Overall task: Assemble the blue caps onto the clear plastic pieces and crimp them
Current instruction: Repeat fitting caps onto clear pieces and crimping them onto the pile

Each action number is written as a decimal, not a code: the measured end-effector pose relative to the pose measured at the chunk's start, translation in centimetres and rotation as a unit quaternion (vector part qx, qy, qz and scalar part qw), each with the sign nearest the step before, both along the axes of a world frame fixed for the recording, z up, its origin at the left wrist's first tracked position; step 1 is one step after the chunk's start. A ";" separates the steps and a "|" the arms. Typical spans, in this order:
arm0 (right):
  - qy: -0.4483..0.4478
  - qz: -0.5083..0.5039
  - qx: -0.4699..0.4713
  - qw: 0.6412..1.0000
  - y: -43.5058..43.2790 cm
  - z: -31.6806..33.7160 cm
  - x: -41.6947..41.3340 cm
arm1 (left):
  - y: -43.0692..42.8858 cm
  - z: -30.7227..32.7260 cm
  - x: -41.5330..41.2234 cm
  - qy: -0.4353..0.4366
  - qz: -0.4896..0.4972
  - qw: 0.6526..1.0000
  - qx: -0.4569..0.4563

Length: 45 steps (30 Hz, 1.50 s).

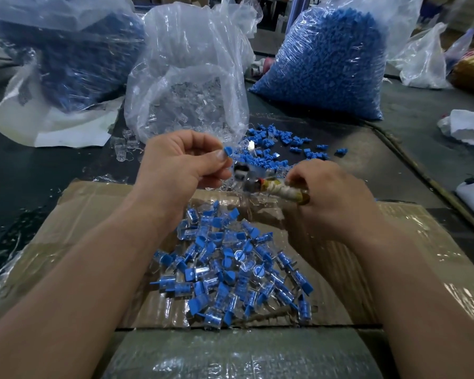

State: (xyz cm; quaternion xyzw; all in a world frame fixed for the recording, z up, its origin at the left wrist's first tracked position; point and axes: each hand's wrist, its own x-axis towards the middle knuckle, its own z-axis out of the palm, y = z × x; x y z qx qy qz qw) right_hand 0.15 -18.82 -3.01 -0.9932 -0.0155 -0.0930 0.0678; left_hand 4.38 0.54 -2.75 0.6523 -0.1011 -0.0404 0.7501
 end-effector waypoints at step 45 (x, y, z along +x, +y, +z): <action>-0.008 0.045 0.111 0.993 2.0 -0.2 0.4 | -0.6 -0.7 -0.5 -0.149 0.088 0.978 0.113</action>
